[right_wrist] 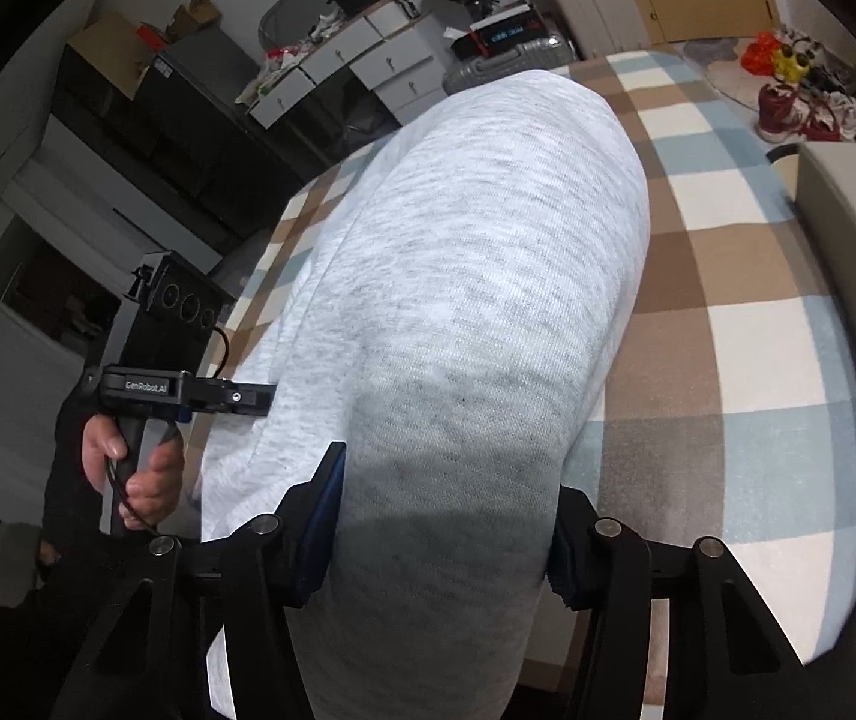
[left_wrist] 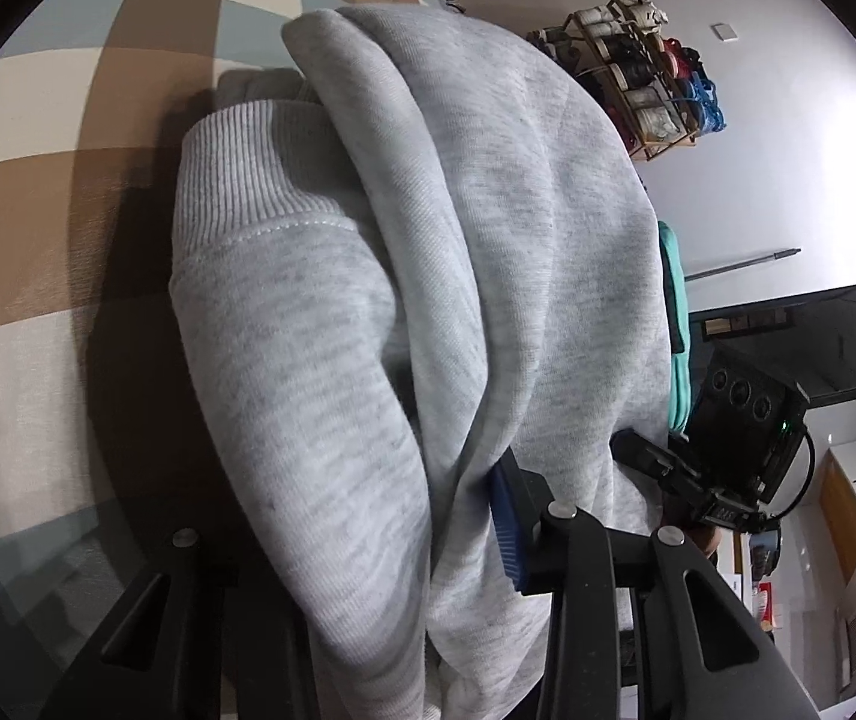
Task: Fold large clothes
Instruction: 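Lift the hoodie bundle off the bed with both tools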
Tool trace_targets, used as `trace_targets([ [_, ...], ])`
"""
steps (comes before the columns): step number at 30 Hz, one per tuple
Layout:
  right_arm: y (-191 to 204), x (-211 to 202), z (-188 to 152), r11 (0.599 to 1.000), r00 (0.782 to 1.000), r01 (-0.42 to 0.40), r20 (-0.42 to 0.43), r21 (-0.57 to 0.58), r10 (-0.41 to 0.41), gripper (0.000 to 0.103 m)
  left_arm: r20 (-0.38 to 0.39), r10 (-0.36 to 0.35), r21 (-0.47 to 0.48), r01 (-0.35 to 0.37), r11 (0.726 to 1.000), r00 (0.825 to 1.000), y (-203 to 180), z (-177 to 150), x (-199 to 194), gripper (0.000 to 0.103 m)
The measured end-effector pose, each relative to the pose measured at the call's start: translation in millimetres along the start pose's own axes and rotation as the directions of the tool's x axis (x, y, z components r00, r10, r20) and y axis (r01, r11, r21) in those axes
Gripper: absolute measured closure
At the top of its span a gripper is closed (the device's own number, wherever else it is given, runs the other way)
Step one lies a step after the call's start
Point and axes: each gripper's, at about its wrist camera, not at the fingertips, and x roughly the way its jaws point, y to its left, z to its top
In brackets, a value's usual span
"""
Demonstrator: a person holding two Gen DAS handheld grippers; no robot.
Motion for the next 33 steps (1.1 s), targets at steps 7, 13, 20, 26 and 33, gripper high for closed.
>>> trace_targets([
  [7,-12,-44,0,0.999,0.995,0.02,0.093,0.036,-0.023,0.053,0.055,-0.014,0.097,0.009,0.995,0.998,-40,3,3,0.072],
  [13,-9,-107,5,0.996,0.977,0.074,0.197,0.045,-0.082,0.053,0.042,-0.064,0.166,0.056,0.985,0.997,-93,11,14,0.072],
  [20,-7,-211,17,0.993,0.937,0.115,0.328,0.034,-0.12,0.053,0.047,-0.077,0.296,0.06,0.953,0.996,-193,30,16,0.072],
  [26,-24,-299,36,0.987,0.893,0.143,0.42,0.076,-0.161,0.052,0.06,-0.063,0.446,0.03,0.894,0.996,-296,49,32,0.072],
  [33,-120,-373,43,0.964,0.886,0.163,0.4,0.21,-0.236,0.047,0.04,-0.108,0.474,0.076,0.877,0.993,-353,59,130,0.072],
])
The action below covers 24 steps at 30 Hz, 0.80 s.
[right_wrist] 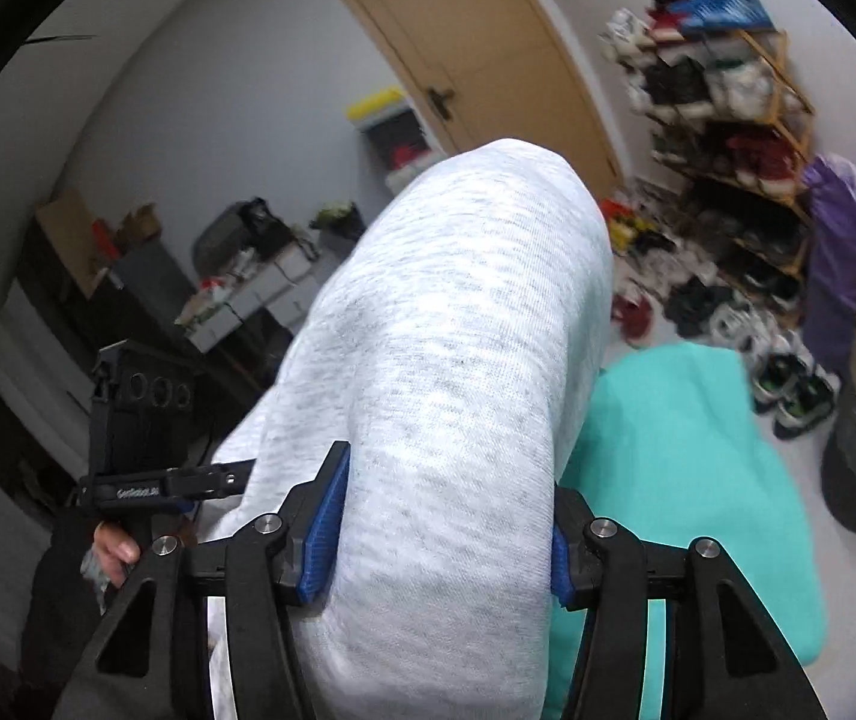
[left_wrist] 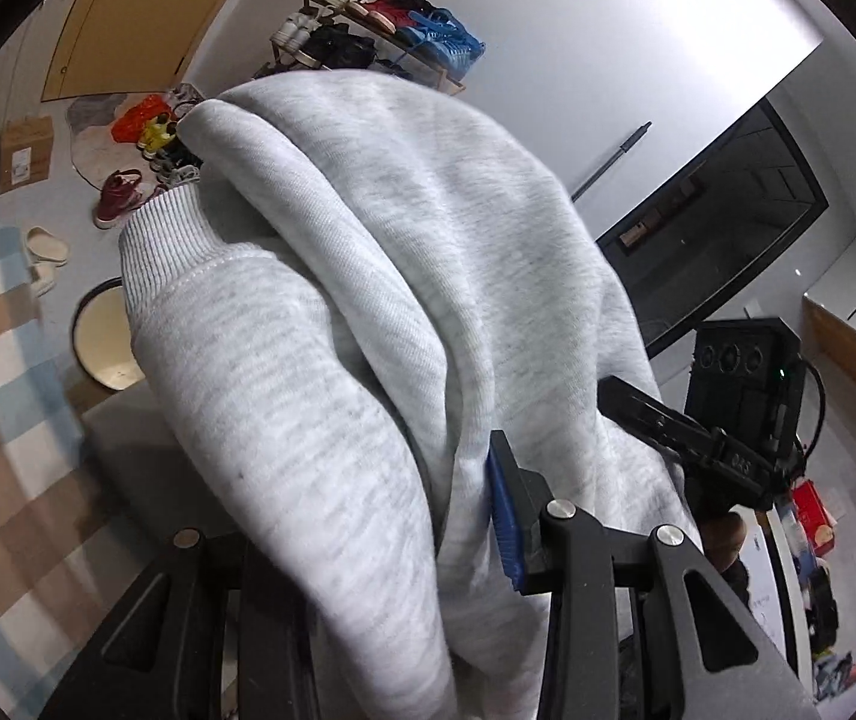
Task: Fold large clothes
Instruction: 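Lift the hoodie bundle off the bed with both tools, then lower the hoodie bundle onto the teal garment on the grey box with both tools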
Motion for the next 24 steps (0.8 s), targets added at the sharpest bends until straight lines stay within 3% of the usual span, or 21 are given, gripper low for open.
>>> trace_targets([
  [2,-49,18,2,0.997,0.996,0.072,-0.061,0.036,-0.07,0.042,-0.02,-0.001,-0.045,0.0,0.999,1.0,15,-15,49,0.072],
  [4,-97,37,-4,0.982,0.975,0.171,-0.154,0.083,-0.157,0.04,-0.114,0.027,-0.091,-0.038,0.995,0.993,39,-44,102,0.072],
  [5,-128,59,-17,0.956,0.936,0.273,-0.26,0.111,-0.237,0.038,-0.133,0.04,-0.08,-0.051,0.995,0.99,47,-57,117,0.072],
  [6,-144,68,-26,0.943,0.911,0.314,-0.316,0.113,-0.265,0.029,-0.113,0.037,-0.065,-0.044,0.997,0.993,52,-66,119,0.065],
  [7,-155,73,-34,0.938,0.904,0.323,-0.334,0.127,-0.266,0.028,-0.077,0.033,-0.044,-0.037,0.998,0.996,55,-73,113,0.06],
  [9,-152,63,-40,0.96,0.936,0.257,-0.277,0.114,-0.217,0.029,-0.074,0.059,-0.015,-0.06,0.998,0.995,57,-75,98,0.06],
  [10,-145,57,-40,0.963,0.937,0.264,-0.255,0.06,-0.241,0.026,-0.071,0.067,-0.001,-0.067,0.998,0.995,58,-74,91,0.06],
  [12,-140,48,-39,0.945,0.916,0.326,-0.243,-0.005,-0.318,0.016,-0.051,0.11,0.011,-0.11,0.994,0.993,63,-73,70,0.061],
  [14,-136,40,-40,0.916,0.885,0.399,-0.247,-0.034,-0.395,0.016,-0.036,0.192,0.009,-0.192,0.981,0.981,72,-68,51,0.061],
  [15,-134,30,-41,0.891,0.862,0.454,-0.24,-0.027,-0.446,0.016,-0.028,0.201,0.004,-0.201,0.98,0.979,75,-65,42,0.061],
  [16,-129,20,-46,0.884,0.861,0.467,-0.222,-0.007,-0.457,0.015,-0.013,0.208,0.004,-0.208,0.978,0.978,71,-60,41,0.061],
  [18,-107,2,-51,0.925,0.914,0.38,-0.147,-0.021,-0.379,0.017,0.037,0.245,0.011,-0.246,0.969,0.969,60,-47,21,0.061],
  [20,-70,-13,-64,0.924,0.929,0.36,-0.047,-0.128,-0.368,0.017,0.049,0.207,0.028,-0.208,0.978,0.977,33,-38,22,0.06],
  [22,-41,-17,-80,0.926,0.945,0.326,0.025,-0.191,-0.327,0.017,0.053,0.237,0.089,-0.241,0.966,0.97,4,-30,30,0.053],
  [24,-22,-5,-92,0.928,0.953,0.294,0.002,-0.227,-0.302,0.017,0.068,0.26,0.152,-0.268,0.951,0.963,-24,-25,50,0.052],
])
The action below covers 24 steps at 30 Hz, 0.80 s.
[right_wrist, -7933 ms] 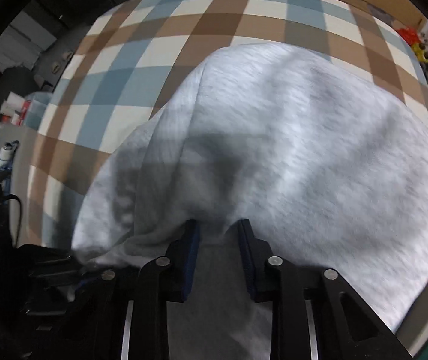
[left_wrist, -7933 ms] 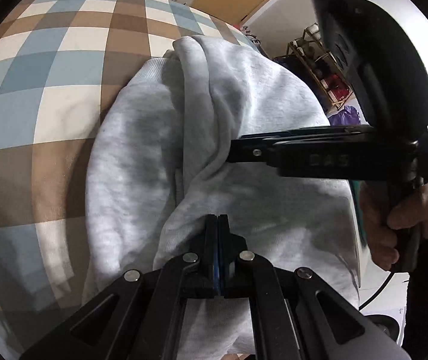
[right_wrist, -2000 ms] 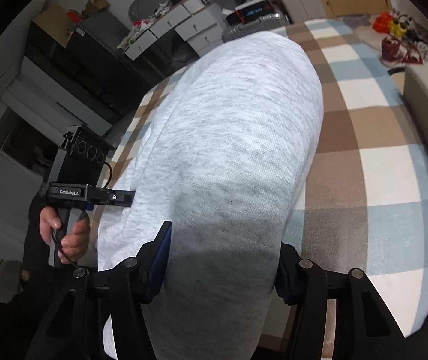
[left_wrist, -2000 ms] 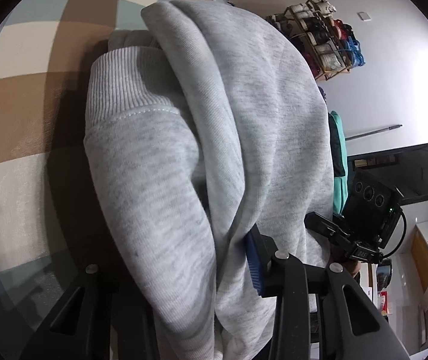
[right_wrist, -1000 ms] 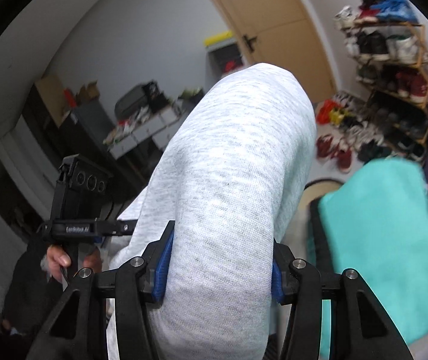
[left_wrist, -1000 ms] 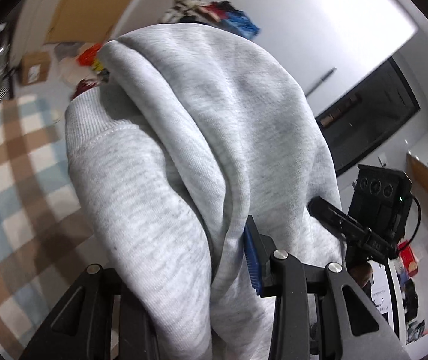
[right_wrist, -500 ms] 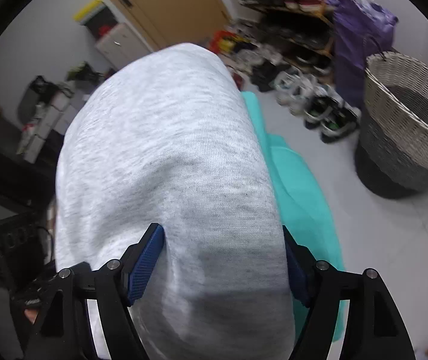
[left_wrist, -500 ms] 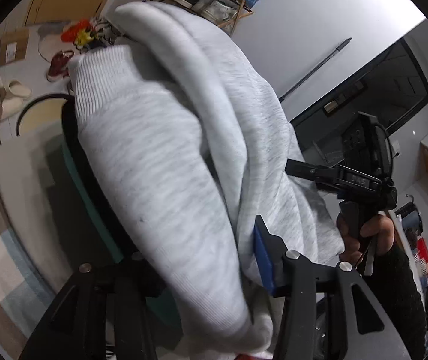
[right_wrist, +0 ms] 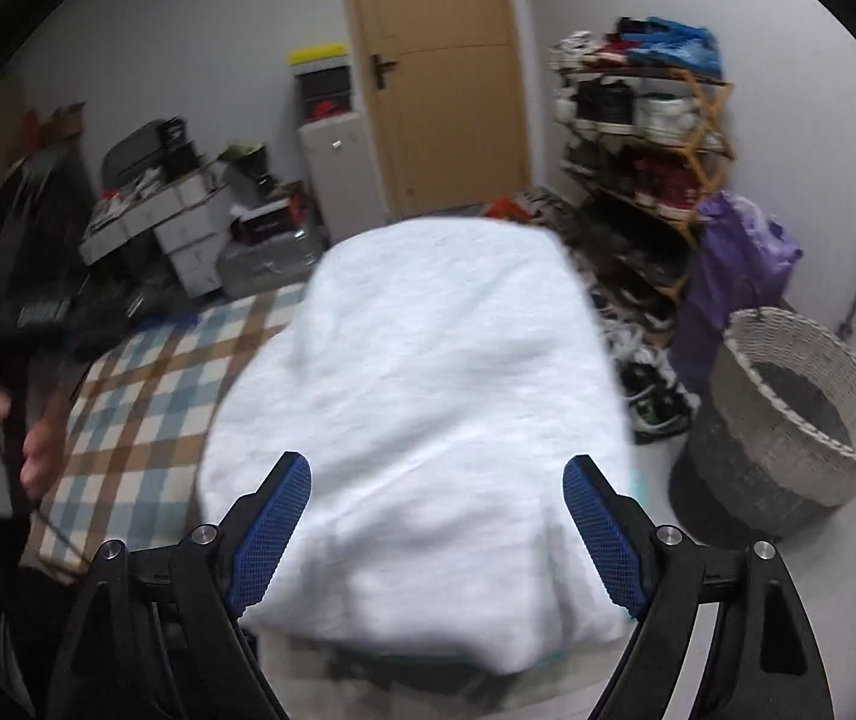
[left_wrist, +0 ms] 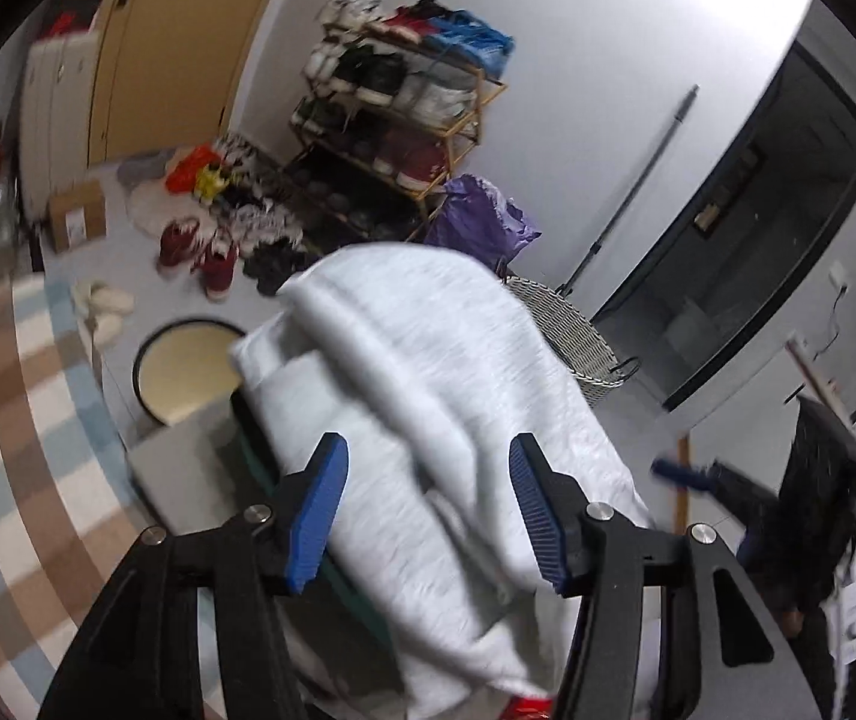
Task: Fold large clothes
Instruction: 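Lower the hoodie bundle onto the teal garment on the grey box with both tools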
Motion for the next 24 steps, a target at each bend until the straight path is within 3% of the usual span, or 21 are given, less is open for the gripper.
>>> trace_targets([
  [2,17,20,-10,0.998,0.999,0.012,-0.037,-0.056,-0.014,0.017,-0.009,0.013,0.012,-0.013,1.0,1.0,-2,5,12,0.052],
  [5,41,66,-48,0.983,0.987,0.11,-0.099,-0.145,-0.125,0.016,-0.064,-0.039,-0.056,0.035,0.998,0.997,19,-5,40,0.053],
  [9,65,78,-87,0.946,0.97,0.207,-0.073,-0.249,-0.231,0.016,-0.135,0.006,-0.08,-0.017,0.997,0.991,31,8,77,0.053],
  [12,65,67,-87,0.965,0.982,0.16,-0.067,-0.206,-0.177,0.016,-0.18,0.034,-0.049,-0.044,0.998,0.983,43,1,99,0.053],
  [14,58,55,-84,0.982,0.993,0.071,-0.083,-0.172,-0.087,0.018,-0.192,0.047,-0.049,-0.058,0.997,0.98,48,-1,100,0.053],
  [17,41,30,-66,0.993,0.995,-0.065,-0.087,-0.098,0.057,0.033,-0.176,-0.016,-0.11,-0.004,0.994,0.984,71,-3,95,0.053],
  [19,19,6,-46,0.993,0.994,-0.112,-0.015,0.028,0.112,0.031,-0.173,-0.054,-0.149,0.028,0.988,0.983,79,-1,94,0.053],
  [21,-4,-12,-33,0.98,0.988,-0.135,0.089,0.146,0.122,0.029,-0.172,-0.073,-0.149,0.048,0.988,0.982,80,2,99,0.054],
  [23,-12,3,-22,0.979,0.994,-0.112,0.033,0.168,0.108,0.035,-0.183,-0.055,-0.108,0.036,0.994,0.982,67,5,97,0.054],
  [24,-14,16,-20,0.982,0.995,-0.093,-0.011,0.164,0.096,0.046,-0.19,-0.031,-0.078,0.017,0.997,0.981,62,6,97,0.053],
])
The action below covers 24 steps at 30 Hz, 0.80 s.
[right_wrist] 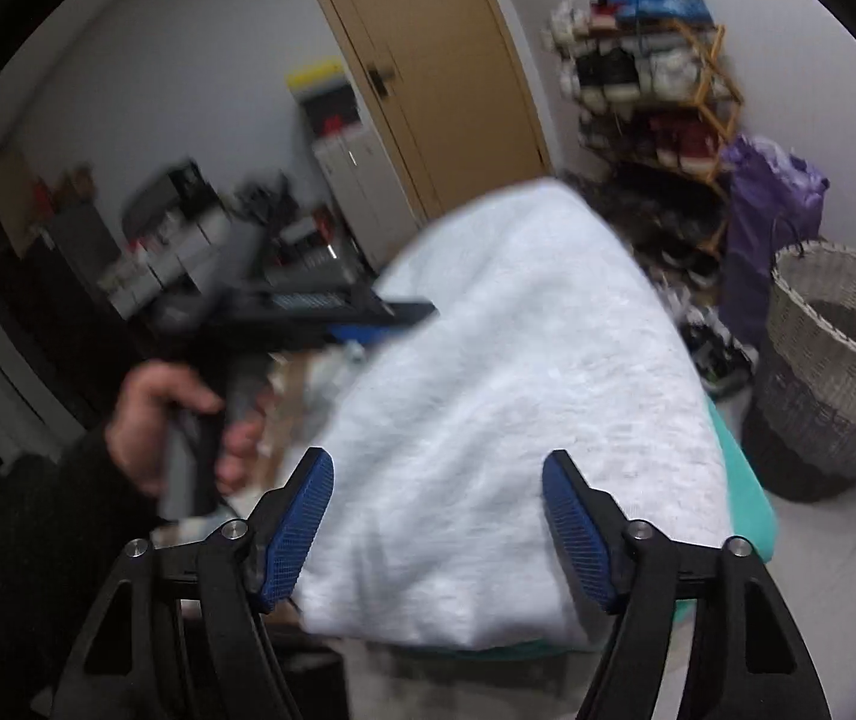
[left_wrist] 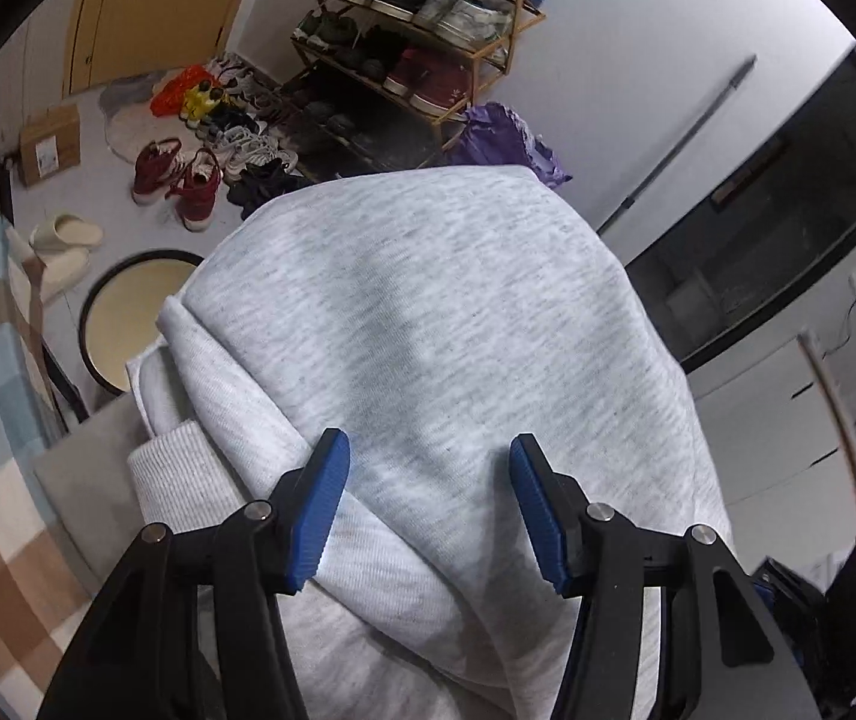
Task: Fold large clothes
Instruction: 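Lower the hoodie bundle onto the teal garment on the grey box with both tools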
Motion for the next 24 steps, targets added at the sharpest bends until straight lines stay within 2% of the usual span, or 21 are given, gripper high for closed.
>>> trace_targets([
  [2,3,33,-4,0.996,0.994,0.079,-0.075,-0.05,-0.083,0.057,0.005,-0.002,-0.007,0.002,1.0,1.0,-6,1,-2,0.053],
  [4,3,45,-10,0.987,0.985,0.138,-0.096,-0.087,-0.146,0.057,0.036,0.001,-0.027,0.0,1.0,0.999,-12,-1,-11,0.053],
  [6,4,39,-12,0.985,0.983,0.157,-0.086,-0.075,-0.163,0.058,0.015,0.031,-0.041,-0.03,0.999,0.999,-16,-6,-15,0.053],
  [7,5,35,-11,0.984,0.981,0.163,-0.095,-0.071,-0.17,0.058,0.001,0.026,-0.035,-0.026,0.999,1.0,-17,-9,-17,0.053],
  [11,5,15,-4,0.986,0.984,0.163,-0.064,-0.03,-0.164,0.056,0.042,-0.015,-0.007,0.015,1.0,0.999,-21,-22,-48,0.053],
  [13,10,3,0,0.99,0.99,0.139,-0.023,-0.023,-0.14,0.055,0.057,-0.032,-0.028,0.034,0.999,0.998,-15,-29,-62,0.053],
  [16,20,10,12,0.994,0.994,0.109,0.008,-0.013,-0.109,0.053,0.067,-0.055,-0.072,0.06,0.996,0.996,0,-40,-77,0.053],
  [19,16,60,15,0.985,0.978,0.17,-0.122,0.007,-0.168,0.046,0.068,-0.052,-0.096,0.058,0.994,0.996,12,-50,-86,0.053],
  [24,34,77,7,0.952,0.946,0.299,-0.11,-0.061,-0.304,0.046,0.07,-0.019,-0.085,0.025,0.996,0.997,17,-78,-98,0.053],
])
